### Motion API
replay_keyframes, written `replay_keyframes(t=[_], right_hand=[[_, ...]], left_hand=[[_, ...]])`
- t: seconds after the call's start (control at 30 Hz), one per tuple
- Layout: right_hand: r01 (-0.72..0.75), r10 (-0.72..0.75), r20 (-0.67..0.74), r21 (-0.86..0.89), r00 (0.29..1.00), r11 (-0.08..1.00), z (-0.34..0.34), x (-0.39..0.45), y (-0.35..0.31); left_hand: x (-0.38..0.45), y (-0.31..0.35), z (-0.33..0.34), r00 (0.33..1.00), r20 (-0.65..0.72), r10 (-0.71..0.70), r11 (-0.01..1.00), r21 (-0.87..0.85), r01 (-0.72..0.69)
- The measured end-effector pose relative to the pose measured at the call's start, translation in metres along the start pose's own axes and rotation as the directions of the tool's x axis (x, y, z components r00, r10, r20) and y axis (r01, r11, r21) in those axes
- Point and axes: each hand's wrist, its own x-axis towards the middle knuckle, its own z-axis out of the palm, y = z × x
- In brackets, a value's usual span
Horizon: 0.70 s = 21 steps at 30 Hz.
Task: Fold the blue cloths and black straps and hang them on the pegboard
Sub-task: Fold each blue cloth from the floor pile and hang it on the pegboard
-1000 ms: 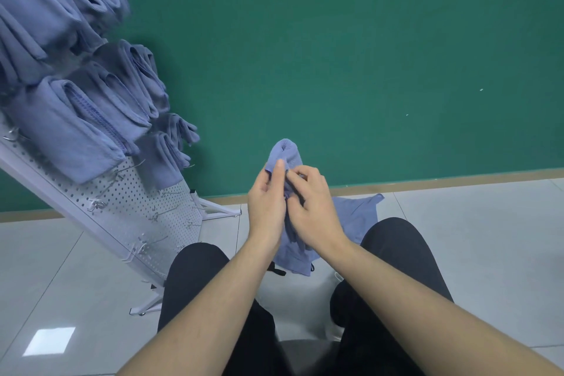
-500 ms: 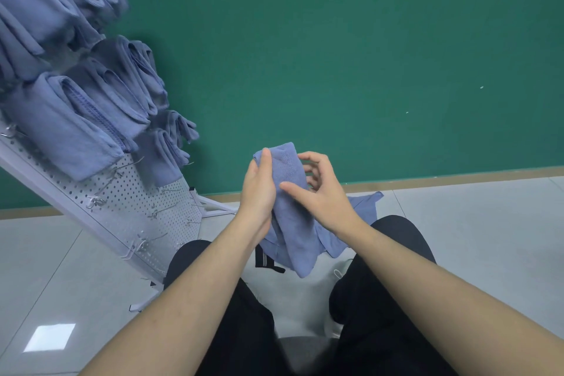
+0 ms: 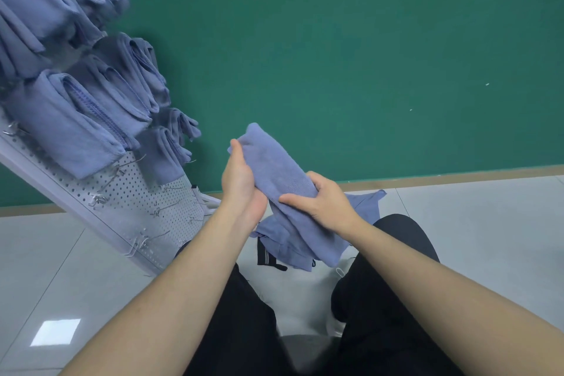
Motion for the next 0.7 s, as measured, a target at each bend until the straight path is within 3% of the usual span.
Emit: replay_keyframes(t=[0.1, 0.23, 0.33, 0.4, 0.47, 0.5, 0.6, 0.7], right_hand=[[0.026, -0.025, 0.060, -0.008, 0.998, 1.000, -0.009, 0.007, -0.004], [0.035, -0.021, 0.130, -0.107, 0.991, 0.994, -0.016, 0.025, -0.007], [0.099, -0.049, 0.206, -0.243, 0.977, 0.965, -0.018, 0.040, -0.009], [0.137, -0.047, 0.270, -0.329, 0.962, 0.934, -0.016, 0.051, -0.010], [0.182, -0.047, 0.335, -0.385, 0.941, 0.905, -0.012, 0.061, -0.014], [0.204, -0.055, 0.361, -0.389, 0.931, 0.898, -0.010, 0.066, -0.016], [0.266, -0.102, 0.404, -0.374, 0.909, 0.889, 0.000, 0.079, -0.024], [0.330, -0.161, 0.448, -0.329, 0.879, 0.885, 0.010, 0.091, -0.025]], left_hand=[[0.009, 0.004, -0.024, 0.993, 0.059, -0.101, 0.992, -0.073, 0.105], [0.027, 0.003, -0.055, 0.986, 0.052, -0.160, 0.986, 0.056, 0.157], [0.037, 0.006, -0.067, 1.000, -0.018, 0.023, 0.945, 0.327, -0.016], [0.042, 0.009, -0.069, 0.977, 0.029, 0.212, 0.831, 0.521, -0.196], [0.037, 0.016, -0.065, 0.911, 0.241, 0.335, 0.661, 0.628, -0.410], [0.037, 0.019, -0.063, 0.869, 0.369, 0.329, 0.576, 0.651, -0.494], [0.041, 0.024, -0.060, 0.783, 0.613, 0.109, 0.359, 0.710, -0.606], [0.055, 0.024, -0.066, 0.739, 0.671, -0.064, 0.172, 0.737, -0.654]])
